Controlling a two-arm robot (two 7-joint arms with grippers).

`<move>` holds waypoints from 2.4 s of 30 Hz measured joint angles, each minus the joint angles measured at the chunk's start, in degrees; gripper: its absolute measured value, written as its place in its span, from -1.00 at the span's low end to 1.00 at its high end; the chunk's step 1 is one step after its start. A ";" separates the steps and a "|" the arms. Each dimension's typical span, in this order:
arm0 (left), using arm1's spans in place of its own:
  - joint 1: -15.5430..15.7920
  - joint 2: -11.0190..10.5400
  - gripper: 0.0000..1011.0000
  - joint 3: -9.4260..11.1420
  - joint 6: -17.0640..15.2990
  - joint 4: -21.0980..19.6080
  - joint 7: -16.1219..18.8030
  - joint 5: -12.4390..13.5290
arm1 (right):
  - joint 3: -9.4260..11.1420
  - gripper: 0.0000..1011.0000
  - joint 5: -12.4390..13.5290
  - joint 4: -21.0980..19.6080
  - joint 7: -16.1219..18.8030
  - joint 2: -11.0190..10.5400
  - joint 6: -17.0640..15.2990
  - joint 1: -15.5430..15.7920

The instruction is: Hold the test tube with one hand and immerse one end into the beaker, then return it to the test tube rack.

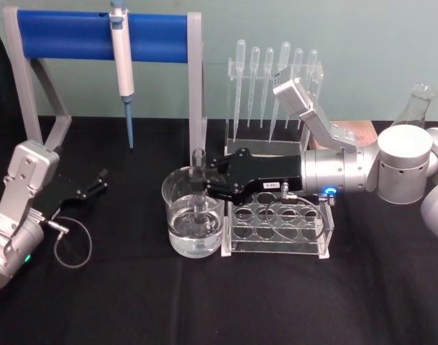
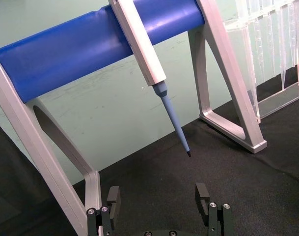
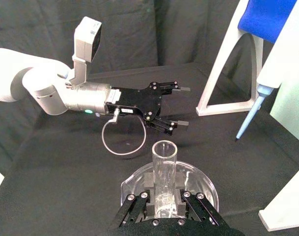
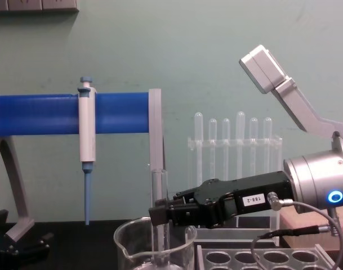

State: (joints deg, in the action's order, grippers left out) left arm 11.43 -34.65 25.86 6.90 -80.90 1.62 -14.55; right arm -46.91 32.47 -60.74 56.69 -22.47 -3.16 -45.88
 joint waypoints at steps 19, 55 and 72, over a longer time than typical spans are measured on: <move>0.00 0.00 0.98 0.00 0.00 0.00 0.00 0.00 | 0.00 -0.56 0.05 0.04 -0.01 0.00 0.03 0.00; 0.00 0.00 0.98 0.00 0.00 0.00 0.00 0.00 | 0.00 -0.56 0.05 0.04 -0.08 0.00 0.03 0.00; 0.00 0.00 0.98 0.00 0.00 0.00 0.00 0.00 | 0.00 -0.56 0.05 0.04 -0.08 0.00 0.03 0.00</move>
State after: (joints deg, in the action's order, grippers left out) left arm 11.43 -34.65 25.86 6.91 -80.90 1.62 -14.55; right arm -46.91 32.53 -60.70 56.61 -22.47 -3.13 -45.88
